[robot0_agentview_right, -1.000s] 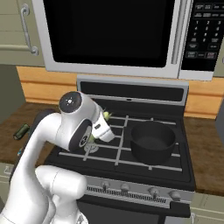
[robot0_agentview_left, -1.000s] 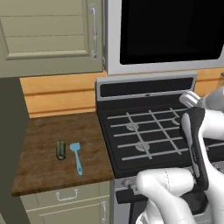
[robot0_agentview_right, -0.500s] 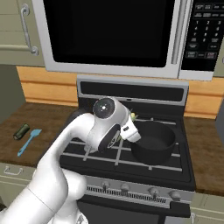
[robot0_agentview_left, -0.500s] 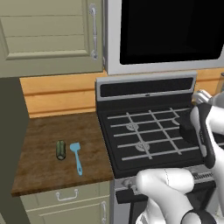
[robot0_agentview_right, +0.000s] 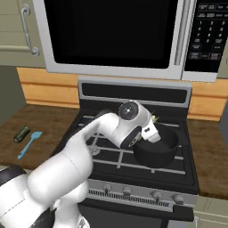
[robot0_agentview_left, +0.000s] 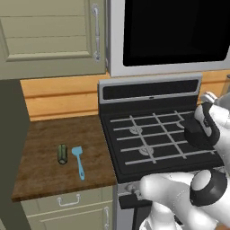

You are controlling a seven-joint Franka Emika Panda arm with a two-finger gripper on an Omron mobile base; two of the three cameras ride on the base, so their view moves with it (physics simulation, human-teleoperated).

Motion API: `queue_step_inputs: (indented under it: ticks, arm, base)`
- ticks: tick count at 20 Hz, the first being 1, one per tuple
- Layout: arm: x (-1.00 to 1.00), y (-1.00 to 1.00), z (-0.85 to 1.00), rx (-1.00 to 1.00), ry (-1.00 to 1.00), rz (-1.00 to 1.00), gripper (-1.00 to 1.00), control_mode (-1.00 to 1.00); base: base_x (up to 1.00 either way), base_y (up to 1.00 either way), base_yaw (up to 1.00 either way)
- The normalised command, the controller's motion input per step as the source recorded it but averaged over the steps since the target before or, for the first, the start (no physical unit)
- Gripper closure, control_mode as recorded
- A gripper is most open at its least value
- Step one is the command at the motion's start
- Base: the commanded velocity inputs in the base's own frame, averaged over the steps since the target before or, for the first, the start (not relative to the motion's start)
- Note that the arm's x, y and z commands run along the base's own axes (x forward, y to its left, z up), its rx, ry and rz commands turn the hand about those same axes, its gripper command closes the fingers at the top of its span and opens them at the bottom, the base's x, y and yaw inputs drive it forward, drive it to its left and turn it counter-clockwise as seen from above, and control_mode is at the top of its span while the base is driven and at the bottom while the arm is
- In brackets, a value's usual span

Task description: Put the corn and cucumber in the pot. Retrieve the spatula and lightly stir the vegetables in the pot.

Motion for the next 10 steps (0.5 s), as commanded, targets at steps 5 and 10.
queue_step_inputs:
  ticks: [5, 10]
  arm:
    - [0.35, -0.42, -0.44, 0.00, 0.00, -0.03, 1.00, -1.00]
    - [0.23, -0.30, -0.29, 0.00, 0.00, -0.03, 1.00, -1.00]
  base:
    - [0.00, 0.00, 0.00]
    - [0.00, 0.00, 0.00]
